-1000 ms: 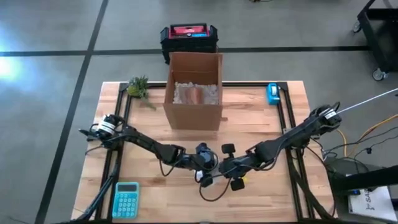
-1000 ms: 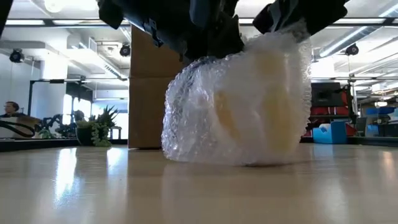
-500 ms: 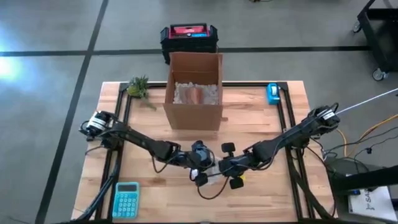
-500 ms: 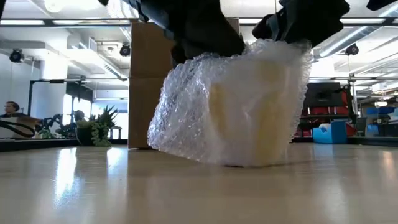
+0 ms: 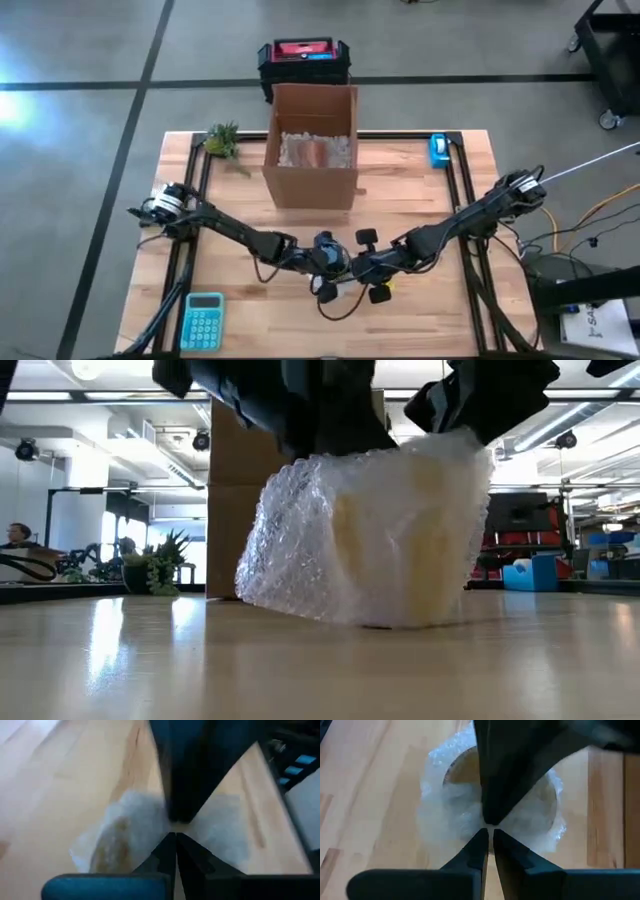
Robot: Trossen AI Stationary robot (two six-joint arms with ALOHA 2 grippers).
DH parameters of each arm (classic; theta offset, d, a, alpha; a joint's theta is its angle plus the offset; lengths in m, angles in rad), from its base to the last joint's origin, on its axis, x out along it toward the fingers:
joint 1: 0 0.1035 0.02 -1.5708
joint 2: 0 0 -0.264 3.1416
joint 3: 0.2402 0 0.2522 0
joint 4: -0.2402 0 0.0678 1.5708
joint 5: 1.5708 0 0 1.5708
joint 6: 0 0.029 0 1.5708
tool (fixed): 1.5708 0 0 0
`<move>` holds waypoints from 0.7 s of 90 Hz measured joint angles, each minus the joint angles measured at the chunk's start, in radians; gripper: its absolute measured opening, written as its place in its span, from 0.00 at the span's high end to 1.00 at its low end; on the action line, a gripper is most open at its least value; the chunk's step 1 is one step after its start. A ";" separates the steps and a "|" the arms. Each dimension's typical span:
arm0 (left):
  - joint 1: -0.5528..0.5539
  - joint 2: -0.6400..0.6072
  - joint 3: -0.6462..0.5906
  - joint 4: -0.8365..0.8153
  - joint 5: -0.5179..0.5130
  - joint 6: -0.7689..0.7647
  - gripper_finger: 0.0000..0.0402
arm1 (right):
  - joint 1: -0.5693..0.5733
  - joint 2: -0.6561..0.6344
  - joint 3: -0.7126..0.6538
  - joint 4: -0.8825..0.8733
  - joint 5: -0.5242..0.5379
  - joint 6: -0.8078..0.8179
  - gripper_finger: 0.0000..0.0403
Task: Wrap mug
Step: Wrap the yellow mug with bubble wrap
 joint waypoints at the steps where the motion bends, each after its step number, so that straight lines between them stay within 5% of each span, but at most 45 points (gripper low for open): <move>1: 0.000 0.002 0.000 0.001 -0.001 0.000 1.00 | 0.000 0.000 0.001 -0.001 0.000 0.000 0.95; 39: 0.006 0.025 0.000 0.016 -0.002 0.000 1.00 | 0.000 0.007 0.172 -0.135 -0.066 0.025 0.95; 63: 0.007 0.024 -0.002 0.033 0.012 -0.004 1.00 | -0.027 0.141 0.195 -0.141 -0.112 0.032 0.95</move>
